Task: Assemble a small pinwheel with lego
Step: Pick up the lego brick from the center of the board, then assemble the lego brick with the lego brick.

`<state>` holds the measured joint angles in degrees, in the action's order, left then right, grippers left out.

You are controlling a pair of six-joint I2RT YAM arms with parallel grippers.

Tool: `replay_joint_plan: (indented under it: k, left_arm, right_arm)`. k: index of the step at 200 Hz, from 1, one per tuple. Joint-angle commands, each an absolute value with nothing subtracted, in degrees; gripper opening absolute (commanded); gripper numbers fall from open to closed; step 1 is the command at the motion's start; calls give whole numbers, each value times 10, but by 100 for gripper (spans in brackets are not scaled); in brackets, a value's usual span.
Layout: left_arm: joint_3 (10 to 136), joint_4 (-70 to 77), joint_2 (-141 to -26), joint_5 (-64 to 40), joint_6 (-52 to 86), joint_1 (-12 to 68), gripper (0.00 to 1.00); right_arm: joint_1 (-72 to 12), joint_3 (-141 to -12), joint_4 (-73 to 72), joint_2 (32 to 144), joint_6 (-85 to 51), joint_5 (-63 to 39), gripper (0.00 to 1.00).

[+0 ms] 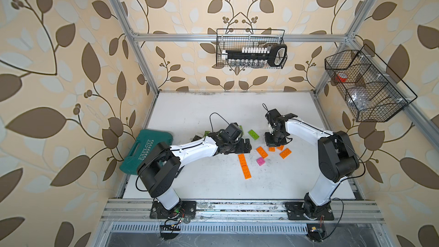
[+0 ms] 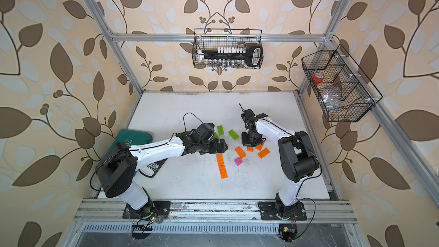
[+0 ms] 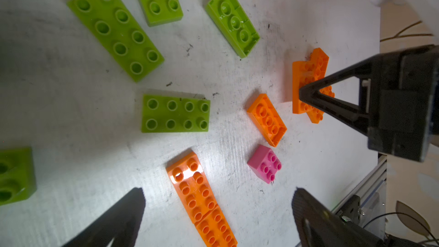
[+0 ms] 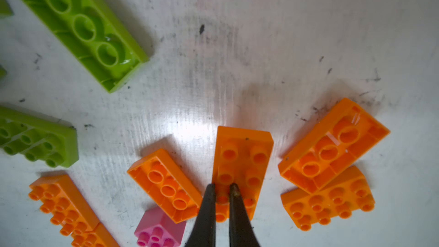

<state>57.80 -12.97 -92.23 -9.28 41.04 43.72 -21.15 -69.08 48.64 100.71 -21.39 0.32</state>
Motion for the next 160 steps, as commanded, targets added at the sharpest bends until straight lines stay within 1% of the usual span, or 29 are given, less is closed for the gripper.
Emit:
replay_joint_plan:
  k: [1, 21, 27, 53, 73, 80, 94, 113, 137, 160]
  left_arm:
    - [554, -124, -870, -106, 436, 415, 99]
    - [517, -135, -831, -98, 457, 404, 99]
    - [503, -136, -803, -97, 463, 401, 99]
    - [444, -128, -759, -115, 483, 385, 99]
    - [413, -128, -732, -129, 486, 385, 96]
    - [401, -123, -721, -131, 511, 387, 96]
    - [381, -121, -701, -113, 528, 403, 96]
    - [352, -112, -685, -79, 554, 426, 96]
    - [307, -53, -684, -76, 595, 432, 96]
    - [306, -46, -692, -69, 597, 435, 96]
  right_arm:
    - [-246, -695, 505, 978, -210, 25, 8]
    - [-282, -700, 511, 966, -220, 13, 7]
    - [-293, -701, 514, 965, -224, 9, 7]
    - [-344, -709, 531, 966, -238, -9, 7]
    - [-389, -715, 534, 972, -250, -18, 7]
    - [-402, -717, 532, 975, -254, -25, 7]
    - [-427, -721, 529, 983, -261, -35, 7]
    - [-445, -721, 525, 991, -264, -49, 7]
    - [-457, -731, 534, 1008, -257, -59, 7]
    - [-467, -733, 542, 1018, -254, -56, 7]
